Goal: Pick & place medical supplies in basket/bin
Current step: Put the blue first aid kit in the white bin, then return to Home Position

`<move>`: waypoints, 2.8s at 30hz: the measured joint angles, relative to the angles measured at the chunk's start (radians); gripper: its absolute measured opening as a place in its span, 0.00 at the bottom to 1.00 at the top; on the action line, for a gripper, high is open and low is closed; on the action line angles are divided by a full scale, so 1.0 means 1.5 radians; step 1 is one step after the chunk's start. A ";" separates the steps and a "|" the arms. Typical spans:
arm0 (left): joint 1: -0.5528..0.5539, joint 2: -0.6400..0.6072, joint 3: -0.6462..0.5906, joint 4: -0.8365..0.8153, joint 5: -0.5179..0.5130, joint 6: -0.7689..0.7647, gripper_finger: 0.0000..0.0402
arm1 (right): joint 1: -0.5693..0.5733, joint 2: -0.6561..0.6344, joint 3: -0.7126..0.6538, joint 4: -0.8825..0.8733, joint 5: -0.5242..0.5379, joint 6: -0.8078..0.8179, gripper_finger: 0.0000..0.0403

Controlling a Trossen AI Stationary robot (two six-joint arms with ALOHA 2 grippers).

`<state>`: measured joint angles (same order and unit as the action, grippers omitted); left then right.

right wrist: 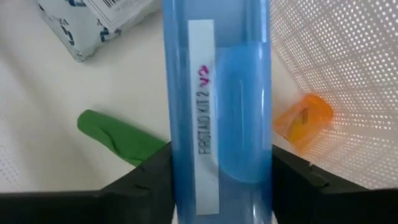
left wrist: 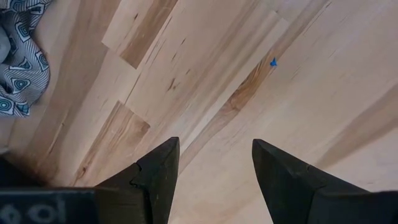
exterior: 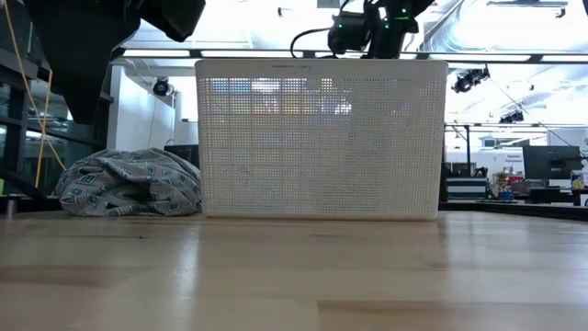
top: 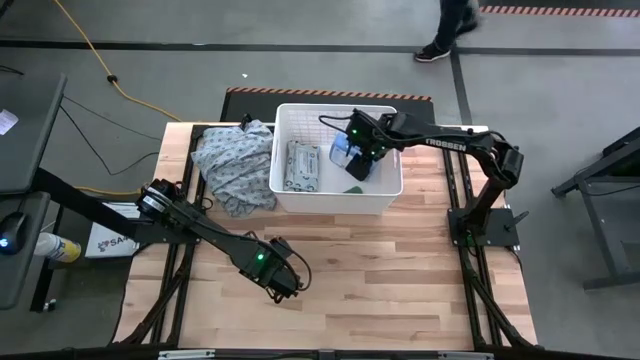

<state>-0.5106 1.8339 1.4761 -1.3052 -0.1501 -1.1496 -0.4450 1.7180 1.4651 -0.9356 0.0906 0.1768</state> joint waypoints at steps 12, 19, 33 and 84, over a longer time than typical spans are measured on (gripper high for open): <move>0.000 0.000 0.000 0.004 0.003 0.000 0.59 | 0.000 -0.001 0.000 0.004 0.008 -0.001 0.51; 0.000 0.000 0.000 0.004 0.003 0.000 0.59 | 0.000 -0.001 0.000 0.012 -0.005 -0.015 0.45; 0.000 0.000 0.000 0.005 0.001 0.000 0.59 | 0.000 -0.003 0.000 0.029 -0.005 -0.019 0.46; 0.000 0.000 0.000 0.165 -0.028 0.000 0.59 | 0.280 -0.061 0.566 -0.181 0.010 -0.053 0.01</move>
<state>-0.5106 1.8339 1.4757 -1.0573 -0.1923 -1.1496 -0.0256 1.6269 2.3135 -1.2076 0.1055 0.0967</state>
